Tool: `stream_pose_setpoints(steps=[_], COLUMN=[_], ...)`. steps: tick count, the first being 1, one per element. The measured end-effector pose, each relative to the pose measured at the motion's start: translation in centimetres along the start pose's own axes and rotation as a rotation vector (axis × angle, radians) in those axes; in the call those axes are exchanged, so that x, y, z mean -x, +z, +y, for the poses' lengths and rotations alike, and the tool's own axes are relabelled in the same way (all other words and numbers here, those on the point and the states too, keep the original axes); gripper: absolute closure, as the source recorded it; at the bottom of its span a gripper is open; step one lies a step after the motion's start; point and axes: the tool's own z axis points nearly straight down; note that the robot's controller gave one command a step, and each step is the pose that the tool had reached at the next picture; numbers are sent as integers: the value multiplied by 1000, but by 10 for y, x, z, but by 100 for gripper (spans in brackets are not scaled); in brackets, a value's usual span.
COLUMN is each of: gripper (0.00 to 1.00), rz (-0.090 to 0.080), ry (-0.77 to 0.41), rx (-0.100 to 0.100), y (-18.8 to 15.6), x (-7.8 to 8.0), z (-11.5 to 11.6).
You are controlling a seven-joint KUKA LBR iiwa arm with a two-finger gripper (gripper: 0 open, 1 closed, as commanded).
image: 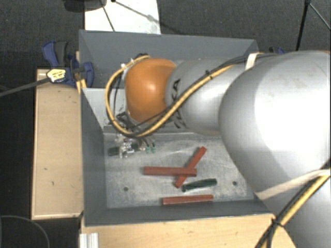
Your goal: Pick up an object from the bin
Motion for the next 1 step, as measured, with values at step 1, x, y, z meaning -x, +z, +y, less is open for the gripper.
stream_pose_setpoints(steps=[1], gripper=[100], rz=[2], ry=[12], rx=[-3], y=[-73], x=[2], z=[2])
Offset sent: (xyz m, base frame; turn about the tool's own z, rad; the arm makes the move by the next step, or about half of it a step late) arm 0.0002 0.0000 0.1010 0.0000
